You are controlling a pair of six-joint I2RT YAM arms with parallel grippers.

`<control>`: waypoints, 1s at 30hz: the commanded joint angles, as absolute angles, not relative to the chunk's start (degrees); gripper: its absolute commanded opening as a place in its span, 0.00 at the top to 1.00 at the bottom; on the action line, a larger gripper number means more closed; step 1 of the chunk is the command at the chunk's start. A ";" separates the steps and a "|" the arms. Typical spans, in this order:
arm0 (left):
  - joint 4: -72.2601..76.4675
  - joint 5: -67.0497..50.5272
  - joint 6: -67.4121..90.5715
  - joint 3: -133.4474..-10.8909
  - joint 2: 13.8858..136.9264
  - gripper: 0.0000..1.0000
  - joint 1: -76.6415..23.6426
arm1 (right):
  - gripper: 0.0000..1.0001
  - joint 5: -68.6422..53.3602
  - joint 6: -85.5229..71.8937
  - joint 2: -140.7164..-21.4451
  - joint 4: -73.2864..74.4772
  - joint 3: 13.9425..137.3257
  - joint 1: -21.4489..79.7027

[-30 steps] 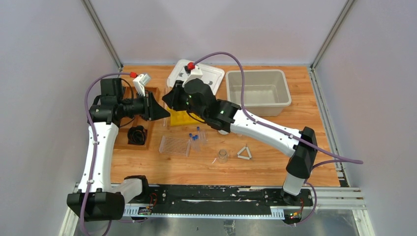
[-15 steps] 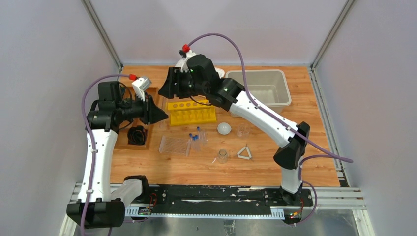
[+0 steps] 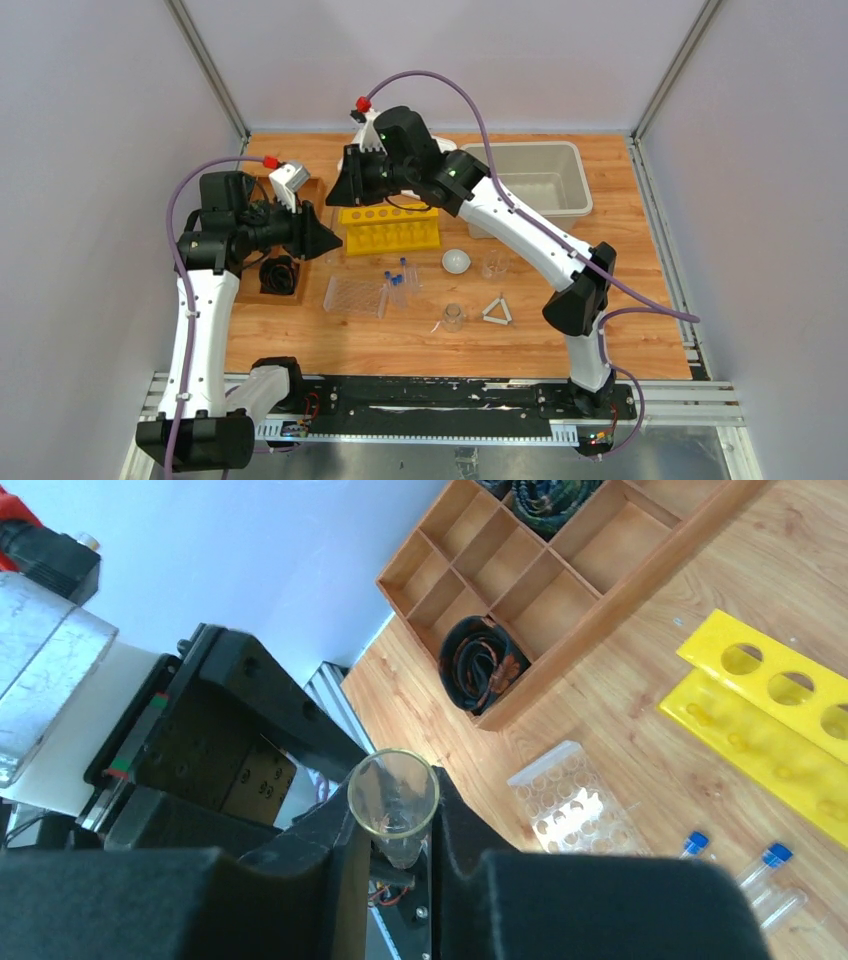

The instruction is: Organize the chemistry lab equipment

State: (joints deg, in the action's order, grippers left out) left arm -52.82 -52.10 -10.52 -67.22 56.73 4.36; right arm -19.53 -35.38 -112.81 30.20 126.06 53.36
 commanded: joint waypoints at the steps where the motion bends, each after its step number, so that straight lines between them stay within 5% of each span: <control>1: -52.56 -47.07 -9.15 -67.38 58.02 0.30 4.70 | 1.00 -19.80 -31.40 -112.28 33.38 128.82 51.42; 2: -52.56 -45.34 -8.47 -67.56 58.37 0.07 4.73 | 1.00 -18.48 -30.13 -112.07 34.25 129.04 51.16; 3: -52.56 -43.57 -7.86 -67.75 58.64 0.01 4.72 | 1.00 -16.47 -28.18 -111.80 35.00 129.18 51.00; 9: -52.56 -34.59 -5.13 -68.91 59.44 0.00 4.74 | 1.00 1.84 -13.92 -106.88 31.70 121.94 50.80; 14: -54.18 -22.61 -3.27 -71.44 62.12 0.00 4.75 | 1.00 10.95 -1.05 -101.11 8.72 102.92 50.80; 18: -55.31 -17.36 -3.53 -72.13 63.40 0.00 4.83 | 1.00 11.56 6.07 -100.07 -8.34 92.40 50.80; 30: -56.03 -18.35 -3.23 -73.71 61.92 0.00 4.79 | 1.00 9.94 8.08 -103.86 -21.66 84.10 50.80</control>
